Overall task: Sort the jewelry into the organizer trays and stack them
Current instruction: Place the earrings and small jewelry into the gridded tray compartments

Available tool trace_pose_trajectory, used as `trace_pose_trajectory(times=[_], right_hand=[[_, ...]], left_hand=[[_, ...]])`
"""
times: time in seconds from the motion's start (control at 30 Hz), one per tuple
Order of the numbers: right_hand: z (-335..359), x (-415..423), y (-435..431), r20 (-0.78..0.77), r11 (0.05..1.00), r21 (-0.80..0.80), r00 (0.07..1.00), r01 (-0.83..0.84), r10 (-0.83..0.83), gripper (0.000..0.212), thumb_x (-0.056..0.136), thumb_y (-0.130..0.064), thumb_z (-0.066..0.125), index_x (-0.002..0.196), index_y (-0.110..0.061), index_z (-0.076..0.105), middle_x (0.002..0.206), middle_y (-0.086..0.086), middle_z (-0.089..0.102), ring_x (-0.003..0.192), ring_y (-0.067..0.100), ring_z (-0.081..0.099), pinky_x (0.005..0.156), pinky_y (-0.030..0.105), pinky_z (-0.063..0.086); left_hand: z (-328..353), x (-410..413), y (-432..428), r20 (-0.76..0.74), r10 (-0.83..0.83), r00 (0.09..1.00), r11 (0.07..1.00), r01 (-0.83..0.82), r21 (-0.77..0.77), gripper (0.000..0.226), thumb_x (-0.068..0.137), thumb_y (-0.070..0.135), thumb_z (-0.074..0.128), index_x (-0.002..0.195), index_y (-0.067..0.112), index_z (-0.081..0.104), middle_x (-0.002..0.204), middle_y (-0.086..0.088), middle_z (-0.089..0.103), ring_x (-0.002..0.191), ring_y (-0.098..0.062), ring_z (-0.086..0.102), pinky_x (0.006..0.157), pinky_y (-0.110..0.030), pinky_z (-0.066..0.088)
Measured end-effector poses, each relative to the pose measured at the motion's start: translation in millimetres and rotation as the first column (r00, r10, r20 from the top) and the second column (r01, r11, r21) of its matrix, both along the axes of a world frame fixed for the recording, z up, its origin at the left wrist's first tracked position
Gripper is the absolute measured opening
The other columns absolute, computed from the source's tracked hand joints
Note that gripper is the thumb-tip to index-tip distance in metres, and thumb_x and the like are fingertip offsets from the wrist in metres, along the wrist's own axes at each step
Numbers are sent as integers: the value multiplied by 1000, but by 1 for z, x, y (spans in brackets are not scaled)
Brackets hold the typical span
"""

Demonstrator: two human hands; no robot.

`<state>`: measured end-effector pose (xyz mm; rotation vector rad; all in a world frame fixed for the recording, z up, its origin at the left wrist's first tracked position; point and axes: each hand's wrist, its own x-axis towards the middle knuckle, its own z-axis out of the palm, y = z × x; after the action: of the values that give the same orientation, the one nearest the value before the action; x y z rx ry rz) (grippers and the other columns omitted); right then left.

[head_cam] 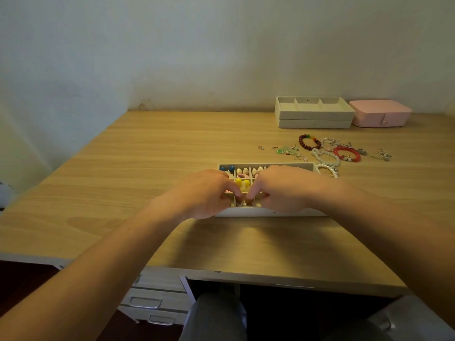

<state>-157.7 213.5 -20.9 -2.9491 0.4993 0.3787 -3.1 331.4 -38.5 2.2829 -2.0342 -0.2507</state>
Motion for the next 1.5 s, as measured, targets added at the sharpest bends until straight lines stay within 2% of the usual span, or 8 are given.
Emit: trace_pose_trajectory(times=[0.3,0.53,0.7,0.87,1.0,1.1,1.2,1.5], right_hand=[[-2,4,2,8,997,-73,1000,3,-2,27,98,-25,52,110,-31,76,99,-1,70,93,22,63,81,40,58],[-2,2,-3,94,1000,8,995,-25,24,31,99,-24,56,120,-36,74,101,-10,65,90,12,55,77,29,48],[-5,1,-2,67,1000,7,998,-21,21,30,99,-26,55,120,-33,75,108,-4,68,98,17,61,86,38,55],[1,-1,-10,197,997,42,978,63,-70,30,96,-21,56,115,-34,75,100,-18,64,81,3,59,72,26,49],[-4,-6,-28,327,973,78,917,216,-229,32,96,-20,56,123,-31,70,120,-13,63,101,7,59,89,28,53],[-9,-11,-49,360,929,103,858,354,-367,43,97,-16,55,138,-26,60,136,-1,57,118,16,55,101,36,51],[-13,-20,-69,313,895,145,839,421,-445,49,100,-11,50,148,-20,52,150,2,52,137,21,48,113,41,42],[-20,-37,-79,338,886,239,822,397,-459,33,101,-9,49,125,-17,71,131,1,66,112,14,58,94,29,49]], left_hand=[[4,-3,0,58,-28,998,1000,28,-3,38,94,26,54,122,48,67,113,3,59,110,-18,53,77,-30,40],[3,-1,-3,-2,-20,1000,1000,20,-9,32,94,26,56,117,41,72,102,5,57,93,-15,48,72,-30,37],[2,-2,-4,23,-25,999,1000,25,9,31,93,27,55,115,42,72,106,4,58,90,-13,45,70,-28,33],[4,2,-8,-107,56,993,991,-68,-111,26,91,21,59,108,35,72,92,7,53,89,-17,55,76,-34,46],[-7,9,-17,-183,205,962,945,-243,-219,30,95,30,60,125,32,61,114,7,52,104,-15,51,82,-32,42],[-18,13,-27,-247,306,919,907,-360,-218,50,97,34,57,146,30,46,144,1,44,131,-20,41,104,-39,41],[-25,13,-39,-331,319,888,908,-386,-160,57,100,33,51,155,25,35,155,-2,40,141,-24,35,115,-45,35],[-23,4,-49,-369,319,873,902,-400,-166,38,99,30,51,134,21,62,131,-2,63,108,-18,60,95,-39,52]])
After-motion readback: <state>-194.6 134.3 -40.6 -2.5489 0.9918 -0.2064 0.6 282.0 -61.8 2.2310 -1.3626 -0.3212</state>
